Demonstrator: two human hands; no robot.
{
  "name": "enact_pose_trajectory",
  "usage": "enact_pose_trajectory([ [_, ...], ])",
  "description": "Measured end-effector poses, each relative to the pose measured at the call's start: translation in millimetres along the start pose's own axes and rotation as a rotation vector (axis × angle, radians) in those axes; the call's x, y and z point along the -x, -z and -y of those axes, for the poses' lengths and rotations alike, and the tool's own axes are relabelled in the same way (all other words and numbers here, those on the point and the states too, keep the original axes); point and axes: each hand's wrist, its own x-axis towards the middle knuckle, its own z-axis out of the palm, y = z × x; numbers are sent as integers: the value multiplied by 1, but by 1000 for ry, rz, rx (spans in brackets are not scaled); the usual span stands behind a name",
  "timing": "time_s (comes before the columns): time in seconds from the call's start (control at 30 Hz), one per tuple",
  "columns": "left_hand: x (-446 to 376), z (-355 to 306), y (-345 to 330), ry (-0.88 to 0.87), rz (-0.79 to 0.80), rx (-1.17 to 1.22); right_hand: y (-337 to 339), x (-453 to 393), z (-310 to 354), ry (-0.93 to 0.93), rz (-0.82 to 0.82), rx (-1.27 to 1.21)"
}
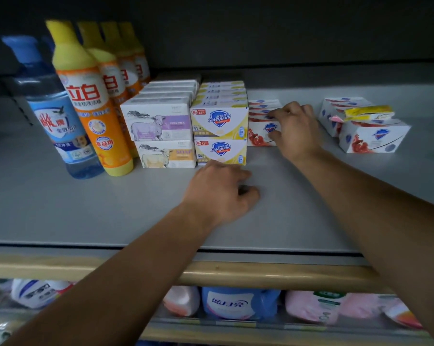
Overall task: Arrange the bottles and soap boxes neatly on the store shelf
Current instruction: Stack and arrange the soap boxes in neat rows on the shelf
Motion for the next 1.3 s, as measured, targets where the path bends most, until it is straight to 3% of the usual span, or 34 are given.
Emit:
enact_pose_trajectory([
  [0.37, 1, -2, 7, 20, 57, 6, 56, 57, -9, -76, 155, -52],
  [0.77, -2, -46, 17, -162, 42, 149, 130, 187, -108, -429, 143, -39],
  [0.97, -39, -105, -8, -240, 33, 247, 125, 195, -110, -415, 123, 4],
  [1.3, -143, -163, -54, -168, -57, 311, 116, 194, -118, -422, 119, 52],
])
